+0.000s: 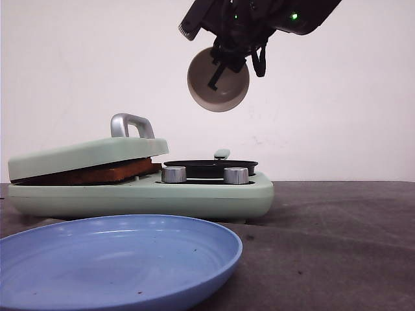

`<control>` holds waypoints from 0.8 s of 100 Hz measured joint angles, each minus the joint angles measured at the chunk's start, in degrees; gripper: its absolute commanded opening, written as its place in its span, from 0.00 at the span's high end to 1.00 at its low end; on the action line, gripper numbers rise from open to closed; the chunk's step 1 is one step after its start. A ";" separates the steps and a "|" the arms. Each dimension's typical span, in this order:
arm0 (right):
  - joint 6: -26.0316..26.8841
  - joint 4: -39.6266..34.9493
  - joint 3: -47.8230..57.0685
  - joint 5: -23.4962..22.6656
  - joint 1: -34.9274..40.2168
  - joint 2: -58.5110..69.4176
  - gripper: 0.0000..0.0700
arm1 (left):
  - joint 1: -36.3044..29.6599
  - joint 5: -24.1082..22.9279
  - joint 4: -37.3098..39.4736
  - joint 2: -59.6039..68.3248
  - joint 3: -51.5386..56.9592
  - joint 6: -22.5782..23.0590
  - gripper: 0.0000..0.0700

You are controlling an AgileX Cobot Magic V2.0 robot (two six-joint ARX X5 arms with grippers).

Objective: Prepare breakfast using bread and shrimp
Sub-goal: 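Tilt the bowl with the right gripper to pour shrimp into the pan, then carry the empty bowl back and lower it onto the table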

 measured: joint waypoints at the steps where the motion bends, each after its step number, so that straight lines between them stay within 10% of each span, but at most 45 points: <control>1: 0.00 -0.02 0.00 0.09 0.00 0.00 1.00 | 0.00 0.00 0.00 0.00 0.00 0.02 0.39; 52: 9.03 -1.44 0.00 17.84 0.70 0.00 0.99 | 0.00 0.00 -0.07 0.00 0.00 0.00 0.39; 80: 24.74 -19.41 0.00 19.63 -0.33 -3.37 0.99 | 0.00 -0.02 -2.03 0.00 0.00 0.02 0.39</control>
